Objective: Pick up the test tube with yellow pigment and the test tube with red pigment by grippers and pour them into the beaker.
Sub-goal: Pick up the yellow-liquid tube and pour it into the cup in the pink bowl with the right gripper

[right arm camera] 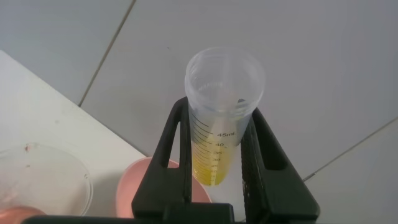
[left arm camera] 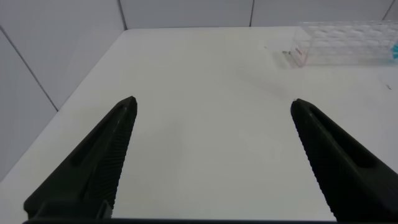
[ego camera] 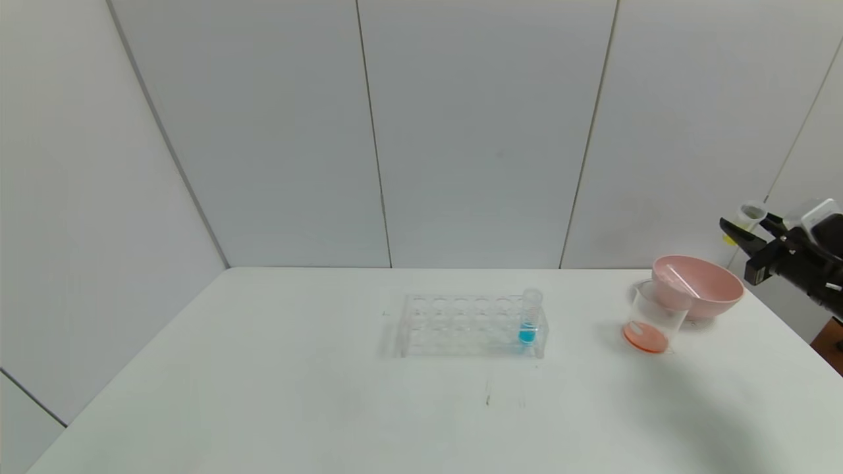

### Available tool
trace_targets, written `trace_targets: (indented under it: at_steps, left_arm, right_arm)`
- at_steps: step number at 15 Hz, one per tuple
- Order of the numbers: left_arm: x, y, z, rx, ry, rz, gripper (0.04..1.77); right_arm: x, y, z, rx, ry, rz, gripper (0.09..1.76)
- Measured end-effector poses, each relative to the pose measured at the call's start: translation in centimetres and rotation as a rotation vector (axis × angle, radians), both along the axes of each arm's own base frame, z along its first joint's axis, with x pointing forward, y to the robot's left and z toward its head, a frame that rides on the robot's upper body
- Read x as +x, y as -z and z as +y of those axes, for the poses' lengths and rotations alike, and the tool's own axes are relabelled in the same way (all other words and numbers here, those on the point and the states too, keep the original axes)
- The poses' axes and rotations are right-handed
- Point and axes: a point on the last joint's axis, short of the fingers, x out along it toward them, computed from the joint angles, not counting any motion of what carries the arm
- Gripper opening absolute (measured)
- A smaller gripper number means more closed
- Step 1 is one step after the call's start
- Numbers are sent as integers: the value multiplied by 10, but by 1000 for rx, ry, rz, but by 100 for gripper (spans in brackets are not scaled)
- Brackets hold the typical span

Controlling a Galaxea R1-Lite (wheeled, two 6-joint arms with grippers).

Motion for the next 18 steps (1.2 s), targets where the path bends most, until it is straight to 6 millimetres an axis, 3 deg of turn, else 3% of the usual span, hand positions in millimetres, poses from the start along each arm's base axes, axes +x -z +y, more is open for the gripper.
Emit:
trace_targets:
  at_steps: [8, 18]
  left_arm:
    - [0, 0, 0, 0, 0, 0, 176]
    - [0, 0, 0, 0, 0, 0, 176]
  right_arm:
    - [2, 24, -5, -282, 11, -11, 51]
    - [7, 47, 7, -449, -13, -4, 51]
